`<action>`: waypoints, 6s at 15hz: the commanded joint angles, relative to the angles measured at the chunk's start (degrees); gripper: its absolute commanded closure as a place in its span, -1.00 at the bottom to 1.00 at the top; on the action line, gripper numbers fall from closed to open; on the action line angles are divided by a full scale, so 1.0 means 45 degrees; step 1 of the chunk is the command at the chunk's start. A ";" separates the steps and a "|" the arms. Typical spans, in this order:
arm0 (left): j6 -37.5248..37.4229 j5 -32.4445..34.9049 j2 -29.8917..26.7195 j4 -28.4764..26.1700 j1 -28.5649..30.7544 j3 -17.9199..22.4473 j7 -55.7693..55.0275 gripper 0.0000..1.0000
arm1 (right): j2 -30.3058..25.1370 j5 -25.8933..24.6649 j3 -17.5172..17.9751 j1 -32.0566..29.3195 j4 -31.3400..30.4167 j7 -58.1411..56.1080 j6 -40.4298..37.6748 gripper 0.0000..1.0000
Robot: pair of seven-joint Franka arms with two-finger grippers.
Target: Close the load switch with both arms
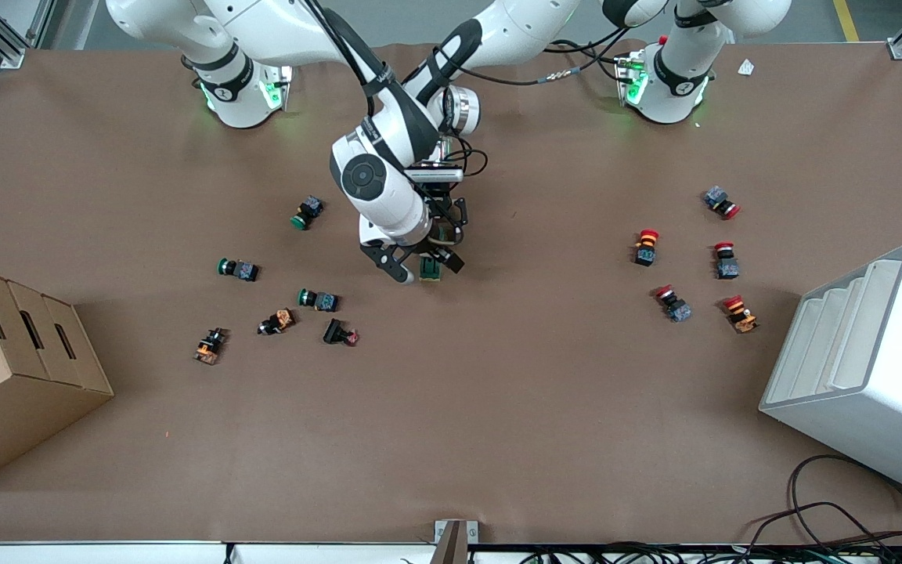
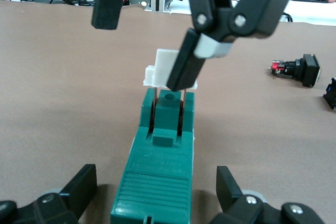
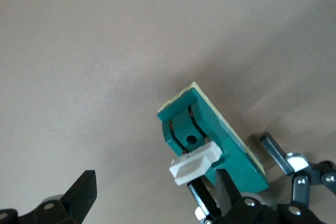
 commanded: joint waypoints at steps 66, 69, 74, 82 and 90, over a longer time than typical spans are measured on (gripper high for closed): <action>-0.1163 -1.8431 -0.5923 0.5616 0.5789 0.0013 1.7192 -1.00 | -0.2468 -0.5237 -0.1313 -0.9541 0.7932 -1.5358 -1.5394 -1.00; -0.1571 -1.9232 -0.6411 0.5597 0.6493 0.0052 1.8225 -1.00 | -0.2857 -0.5023 -0.1313 -0.9697 0.7932 -1.5253 -1.5317 -1.00; -0.2352 -2.0267 -0.7232 0.5577 0.7586 0.0052 1.8676 -1.00 | -0.3775 -0.4984 -0.1235 -0.9774 0.7719 -1.5763 -1.5511 -1.00; -0.5298 -2.2418 -0.8890 0.5383 1.1216 0.0013 2.5112 -1.00 | -0.5219 -0.5178 -0.0629 -1.0147 0.6042 -1.5821 -1.4712 -1.00; -0.6339 -2.1734 -0.9965 0.4661 1.3368 0.0189 3.0279 -1.00 | -0.6997 -0.5569 -0.0258 -1.0127 0.4633 -1.5841 -1.4593 -1.00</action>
